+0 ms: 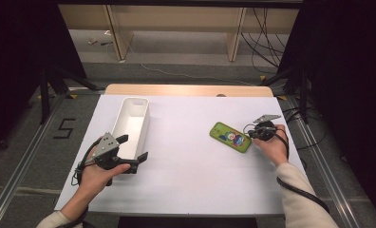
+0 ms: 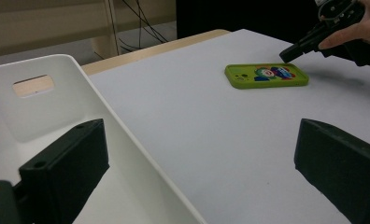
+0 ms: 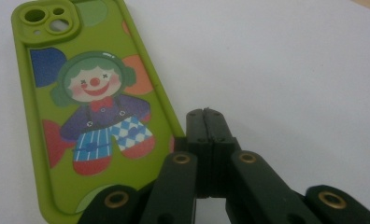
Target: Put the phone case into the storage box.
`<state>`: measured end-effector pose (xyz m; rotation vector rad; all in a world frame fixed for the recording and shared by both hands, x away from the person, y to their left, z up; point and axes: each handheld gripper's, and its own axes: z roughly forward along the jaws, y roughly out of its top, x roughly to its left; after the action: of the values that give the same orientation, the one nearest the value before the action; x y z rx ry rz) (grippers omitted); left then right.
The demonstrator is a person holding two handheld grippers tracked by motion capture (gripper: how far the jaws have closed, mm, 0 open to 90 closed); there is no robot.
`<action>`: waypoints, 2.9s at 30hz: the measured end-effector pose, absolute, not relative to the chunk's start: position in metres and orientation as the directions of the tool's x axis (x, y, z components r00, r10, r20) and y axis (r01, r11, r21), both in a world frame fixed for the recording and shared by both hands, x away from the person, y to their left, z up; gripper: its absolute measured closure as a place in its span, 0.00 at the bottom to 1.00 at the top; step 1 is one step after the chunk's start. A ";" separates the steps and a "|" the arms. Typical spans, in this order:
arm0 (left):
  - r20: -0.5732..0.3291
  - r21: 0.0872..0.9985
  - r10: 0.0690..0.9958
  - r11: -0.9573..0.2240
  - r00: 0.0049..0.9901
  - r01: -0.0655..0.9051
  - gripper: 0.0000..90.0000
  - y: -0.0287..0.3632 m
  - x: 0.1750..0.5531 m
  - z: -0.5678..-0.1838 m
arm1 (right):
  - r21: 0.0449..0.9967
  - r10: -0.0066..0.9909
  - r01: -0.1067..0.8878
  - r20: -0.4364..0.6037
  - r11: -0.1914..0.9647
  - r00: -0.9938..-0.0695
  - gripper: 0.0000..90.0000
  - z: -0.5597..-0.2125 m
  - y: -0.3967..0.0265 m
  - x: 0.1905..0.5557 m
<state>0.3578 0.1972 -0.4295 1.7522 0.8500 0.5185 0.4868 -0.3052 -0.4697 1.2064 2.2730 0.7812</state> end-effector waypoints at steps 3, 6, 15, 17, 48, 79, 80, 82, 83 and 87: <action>-0.061 0.940 0.756 -0.177 0.652 0.293 0.03 0.197 0.358 -0.430 | 0.659 0.840 0.590 -0.121 0.467 -0.528 1.00 -0.469 -0.306 0.487; -0.060 0.939 0.756 -0.178 0.652 0.293 0.03 0.197 0.358 -0.430 | 0.656 0.835 0.591 -0.112 0.470 -0.539 1.00 -0.468 -0.308 0.487; -0.059 0.940 0.756 -0.178 0.651 0.292 0.03 0.197 0.358 -0.430 | 0.666 0.835 0.586 -0.101 0.461 -0.541 1.00 -0.469 -0.312 0.488; -0.059 0.940 0.757 -0.178 0.651 0.292 0.03 0.197 0.358 -0.430 | 0.667 0.838 0.587 -0.104 0.458 -0.537 1.00 -0.470 -0.312 0.491; -0.057 0.941 0.755 -0.178 0.654 0.288 0.03 0.196 0.356 -0.429 | 0.554 0.739 0.585 -0.084 0.592 -0.668 1.00 -0.456 -0.284 0.466; -0.060 0.942 0.753 -0.174 0.655 0.286 0.03 0.196 0.356 -0.429 | 0.399 0.798 0.720 -0.051 0.568 -0.601 0.09 -0.443 -0.229 0.497; -0.060 0.942 0.753 -0.174 0.655 0.287 0.03 0.196 0.356 -0.429 | 0.396 0.799 0.723 -0.049 0.566 -0.599 0.09 -0.445 -0.227 0.498; -0.061 0.942 0.754 -0.173 0.654 0.288 0.03 0.196 0.356 -0.429 | 0.378 0.801 0.732 -0.045 0.567 -0.597 0.09 -0.447 -0.222 0.501; -0.062 0.942 0.754 -0.173 0.654 0.288 0.03 0.196 0.356 -0.429 | 0.370 0.801 0.735 -0.049 0.569 -0.596 0.09 -0.448 -0.219 0.503; -0.062 0.942 0.753 -0.173 0.655 0.289 0.03 0.195 0.356 -0.429 | 0.344 0.808 0.750 -0.049 0.565 -0.587 0.11 -0.450 -0.211 0.505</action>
<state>0.3559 0.1955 -0.4292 1.7495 0.8438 0.5151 0.5047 -0.2115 -0.4500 1.3102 2.5969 0.4275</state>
